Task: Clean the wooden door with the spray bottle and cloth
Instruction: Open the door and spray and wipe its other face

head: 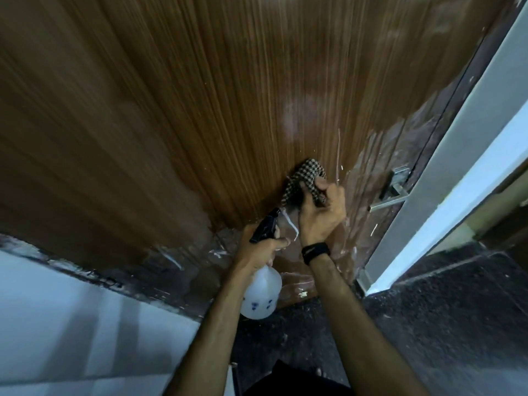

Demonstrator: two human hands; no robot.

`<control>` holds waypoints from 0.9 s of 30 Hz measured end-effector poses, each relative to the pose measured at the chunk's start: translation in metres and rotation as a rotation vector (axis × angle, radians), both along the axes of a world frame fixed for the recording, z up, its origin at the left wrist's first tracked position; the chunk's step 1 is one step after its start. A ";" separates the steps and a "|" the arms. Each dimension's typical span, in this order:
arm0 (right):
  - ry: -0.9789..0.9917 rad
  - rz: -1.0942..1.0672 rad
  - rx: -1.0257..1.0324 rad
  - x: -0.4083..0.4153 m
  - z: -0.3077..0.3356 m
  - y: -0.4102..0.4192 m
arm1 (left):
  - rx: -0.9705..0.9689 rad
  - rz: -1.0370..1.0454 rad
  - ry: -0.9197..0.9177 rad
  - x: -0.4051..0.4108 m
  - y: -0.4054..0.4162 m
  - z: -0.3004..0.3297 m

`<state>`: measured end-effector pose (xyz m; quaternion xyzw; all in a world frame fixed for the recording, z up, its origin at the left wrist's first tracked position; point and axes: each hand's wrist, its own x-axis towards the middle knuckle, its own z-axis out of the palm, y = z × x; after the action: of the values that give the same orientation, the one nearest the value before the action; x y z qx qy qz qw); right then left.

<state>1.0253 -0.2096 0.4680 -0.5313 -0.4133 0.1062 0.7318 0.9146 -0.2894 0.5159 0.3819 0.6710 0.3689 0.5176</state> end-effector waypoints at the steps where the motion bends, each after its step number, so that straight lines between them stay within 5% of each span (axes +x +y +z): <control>1: -0.001 0.007 -0.016 -0.006 -0.005 -0.001 | 0.006 -0.020 0.012 -0.003 0.002 0.000; 7: -0.007 0.095 -0.112 -0.018 -0.039 -0.020 | 0.027 -0.079 0.015 -0.011 0.006 0.006; 13: 0.080 -0.092 0.047 -0.005 0.026 0.008 | 0.042 -0.073 0.005 -0.017 0.004 0.014; 21: -0.229 0.092 0.039 -0.025 -0.004 -0.012 | 0.037 -0.102 0.033 -0.024 0.009 0.013; 27: 0.017 -0.102 -0.094 -0.002 -0.014 0.004 | 0.060 -0.130 0.009 -0.023 0.011 0.011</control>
<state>1.0236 -0.2055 0.4539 -0.5847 -0.3739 0.0928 0.7140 0.8912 -0.2781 0.5274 0.4415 0.6358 0.3527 0.5258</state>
